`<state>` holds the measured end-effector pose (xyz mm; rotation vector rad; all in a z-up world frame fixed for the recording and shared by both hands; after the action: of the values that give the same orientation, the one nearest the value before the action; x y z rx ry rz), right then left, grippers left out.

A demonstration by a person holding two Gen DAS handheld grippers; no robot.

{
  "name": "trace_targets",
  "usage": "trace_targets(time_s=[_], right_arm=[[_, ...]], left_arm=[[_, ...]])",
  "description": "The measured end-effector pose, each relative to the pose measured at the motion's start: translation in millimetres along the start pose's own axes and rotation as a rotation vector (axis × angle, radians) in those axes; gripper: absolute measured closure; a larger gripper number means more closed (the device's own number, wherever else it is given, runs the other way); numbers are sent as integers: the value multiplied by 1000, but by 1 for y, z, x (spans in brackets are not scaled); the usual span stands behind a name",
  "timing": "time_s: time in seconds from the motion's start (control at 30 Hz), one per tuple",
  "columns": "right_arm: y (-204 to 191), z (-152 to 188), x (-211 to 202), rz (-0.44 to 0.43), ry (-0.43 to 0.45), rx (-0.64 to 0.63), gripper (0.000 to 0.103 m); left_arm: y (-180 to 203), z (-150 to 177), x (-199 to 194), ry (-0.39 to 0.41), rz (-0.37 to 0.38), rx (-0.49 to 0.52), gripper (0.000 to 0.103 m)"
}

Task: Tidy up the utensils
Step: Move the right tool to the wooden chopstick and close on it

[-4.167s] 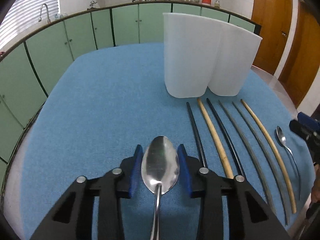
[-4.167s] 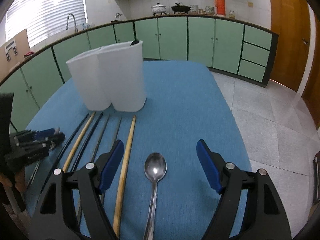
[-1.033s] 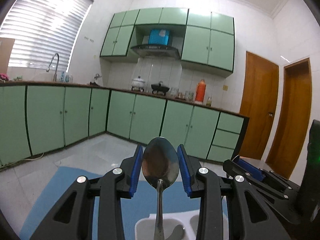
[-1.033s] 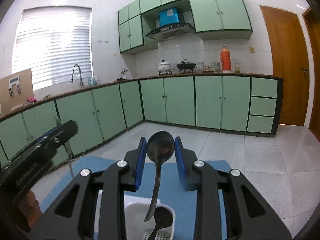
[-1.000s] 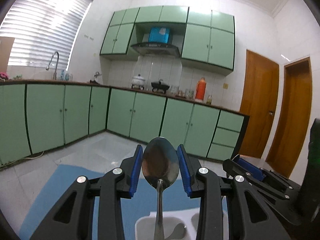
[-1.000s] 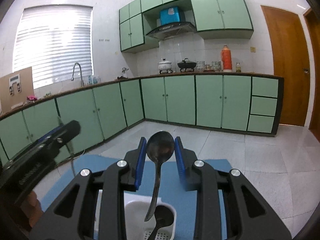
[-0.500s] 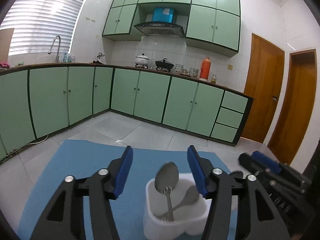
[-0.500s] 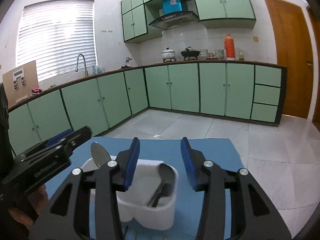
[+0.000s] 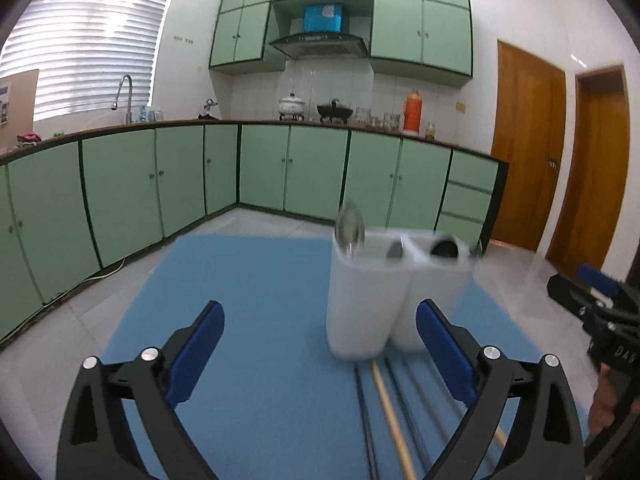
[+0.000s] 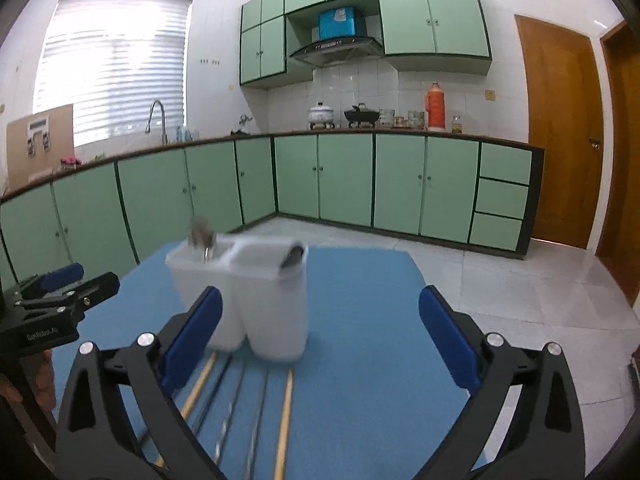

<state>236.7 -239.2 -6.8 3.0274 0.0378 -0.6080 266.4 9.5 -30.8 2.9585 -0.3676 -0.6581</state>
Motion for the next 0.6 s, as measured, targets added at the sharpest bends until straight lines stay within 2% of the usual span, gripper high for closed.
trace_targets(time_s=[0.37,0.6], right_arm=[[-3,84,-51,-3,-114,-30,7],[-7,127,-77,0,-160,-37,9]], left_arm=[[16,69,-55,-68,-26,4,8],[22,108,-71,-117,-59,-13,8]])
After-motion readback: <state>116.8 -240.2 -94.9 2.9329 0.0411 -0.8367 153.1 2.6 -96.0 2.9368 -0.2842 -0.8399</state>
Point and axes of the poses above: each gripper's, at about its wrist camera, not at the fingertips, and x roughly the way its jaws point, y to its right, z to its underside, the point moved 5 cm from there along x, roughly the way its jaws point, and after that the axes turned 8 degrees about z, right-handed, at the moved point
